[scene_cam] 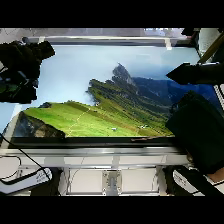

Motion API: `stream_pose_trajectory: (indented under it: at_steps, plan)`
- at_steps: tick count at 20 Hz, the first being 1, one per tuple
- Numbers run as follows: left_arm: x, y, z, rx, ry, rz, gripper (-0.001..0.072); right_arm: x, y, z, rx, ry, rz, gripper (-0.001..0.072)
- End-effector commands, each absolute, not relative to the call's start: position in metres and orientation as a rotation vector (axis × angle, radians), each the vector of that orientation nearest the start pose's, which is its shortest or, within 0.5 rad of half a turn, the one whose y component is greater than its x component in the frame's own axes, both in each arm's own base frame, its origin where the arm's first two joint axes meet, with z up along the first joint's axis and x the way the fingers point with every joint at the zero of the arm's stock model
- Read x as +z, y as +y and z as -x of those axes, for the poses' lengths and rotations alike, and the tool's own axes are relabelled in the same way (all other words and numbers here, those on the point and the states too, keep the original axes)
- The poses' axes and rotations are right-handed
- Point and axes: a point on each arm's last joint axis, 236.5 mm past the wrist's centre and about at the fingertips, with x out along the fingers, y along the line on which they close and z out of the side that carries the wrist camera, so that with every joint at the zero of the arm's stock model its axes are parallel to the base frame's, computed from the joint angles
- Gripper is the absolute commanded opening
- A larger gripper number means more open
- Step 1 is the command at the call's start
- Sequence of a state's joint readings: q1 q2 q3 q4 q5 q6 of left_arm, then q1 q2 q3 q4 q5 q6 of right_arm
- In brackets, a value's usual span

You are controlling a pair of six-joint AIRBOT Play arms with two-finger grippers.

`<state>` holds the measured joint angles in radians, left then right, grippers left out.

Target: Fold the clothes and pants, and hang the long-sleeved shirts on hangers.

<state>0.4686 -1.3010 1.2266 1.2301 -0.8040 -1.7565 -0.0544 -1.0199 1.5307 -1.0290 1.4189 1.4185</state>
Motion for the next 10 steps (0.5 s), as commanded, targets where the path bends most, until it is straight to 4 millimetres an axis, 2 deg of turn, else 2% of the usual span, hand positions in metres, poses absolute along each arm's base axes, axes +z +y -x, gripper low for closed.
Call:
stream_pose_trajectory:
  at_steps: [1,2,4,7,10]
  plan:
    - [0.036,0.232,-0.445,0.517,0.643,1.08,0.0624,0.229,0.099,-0.374,0.451,0.867,-0.235,0.0404]
    - [0.024,0.244,-0.444,0.531,0.645,1.085,0.0625,0.219,0.099,-0.38,0.45,0.893,-0.245,0.0404]
    - [-0.001,0.251,-0.444,0.526,0.686,1.028,0.0625,0.2,0.101,-0.391,0.454,0.945,-0.279,0.0404]
    - [-0.031,0.241,-0.45,0.476,0.764,0.938,0.0625,0.176,0.119,-0.399,0.494,1.012,-0.286,0.0404]
    - [-0.054,0.233,-0.45,0.462,0.825,0.936,0.0625,0.168,0.147,-0.396,0.548,1.032,-0.243,0.0404]
